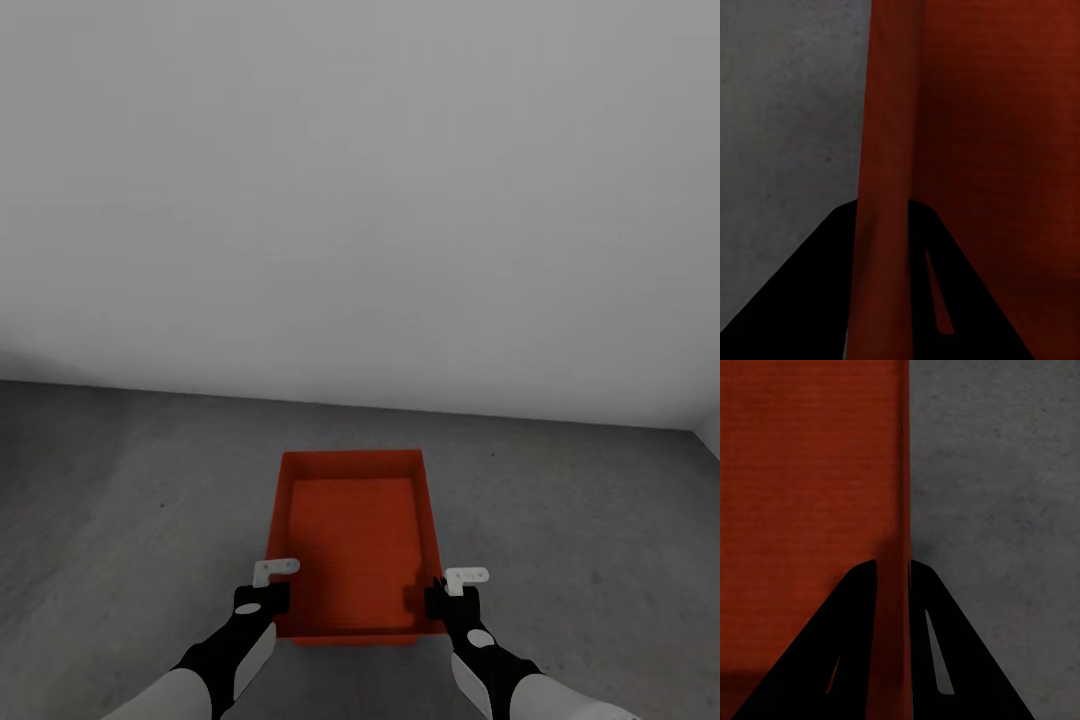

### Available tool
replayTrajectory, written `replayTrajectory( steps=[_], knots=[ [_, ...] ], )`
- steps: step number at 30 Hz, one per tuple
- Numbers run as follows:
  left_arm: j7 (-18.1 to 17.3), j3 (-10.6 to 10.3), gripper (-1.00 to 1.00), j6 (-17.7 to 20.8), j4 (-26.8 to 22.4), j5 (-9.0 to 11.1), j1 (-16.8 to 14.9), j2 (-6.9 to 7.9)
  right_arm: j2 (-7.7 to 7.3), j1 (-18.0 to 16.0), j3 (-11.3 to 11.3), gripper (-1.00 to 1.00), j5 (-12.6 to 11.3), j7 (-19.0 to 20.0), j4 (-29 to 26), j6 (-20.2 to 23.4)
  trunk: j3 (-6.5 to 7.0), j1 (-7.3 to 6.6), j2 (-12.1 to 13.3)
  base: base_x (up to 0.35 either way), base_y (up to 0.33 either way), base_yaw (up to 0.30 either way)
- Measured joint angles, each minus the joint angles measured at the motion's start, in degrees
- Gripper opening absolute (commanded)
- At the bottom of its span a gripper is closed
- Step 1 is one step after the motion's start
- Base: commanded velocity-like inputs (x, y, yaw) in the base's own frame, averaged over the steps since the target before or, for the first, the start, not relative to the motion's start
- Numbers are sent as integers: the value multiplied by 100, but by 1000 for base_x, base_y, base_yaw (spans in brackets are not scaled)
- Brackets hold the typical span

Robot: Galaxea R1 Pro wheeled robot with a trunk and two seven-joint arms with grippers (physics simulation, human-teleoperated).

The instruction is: Move the two storage containers from the living room to the garage. In the garage, place one container on the floor and stack the other container on top of it (either order is fine).

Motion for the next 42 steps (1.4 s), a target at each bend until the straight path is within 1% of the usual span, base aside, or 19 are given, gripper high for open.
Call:
replayTrajectory(
  steps=[3, 17, 41, 42],
  knots=[
    [1, 1, -100, 0, 0, 0, 1, -1, -1, 0, 0, -100, 1, 1, 1, 0, -54, 66, -120, 0, 0, 0],
    [3, 9, -100, -1, 0, -6, 0, -4, -4, 0, 3, -100, -2, 3, -7, 5, -151, 67, -122, 0, 0, 0],
    [-1, 6, -100, -1, -2, -4, -1, 0, 0, 0, 3, -100, 4, -6, -10, 3, -161, 67, -122, 0, 0, 0],
    [0, 9, -100, -1, -1, -4, 1, -1, -1, 0, 2, -100, 7, -5, -6, 4, -179, 88, -161, 0, 0, 0]
  ],
)
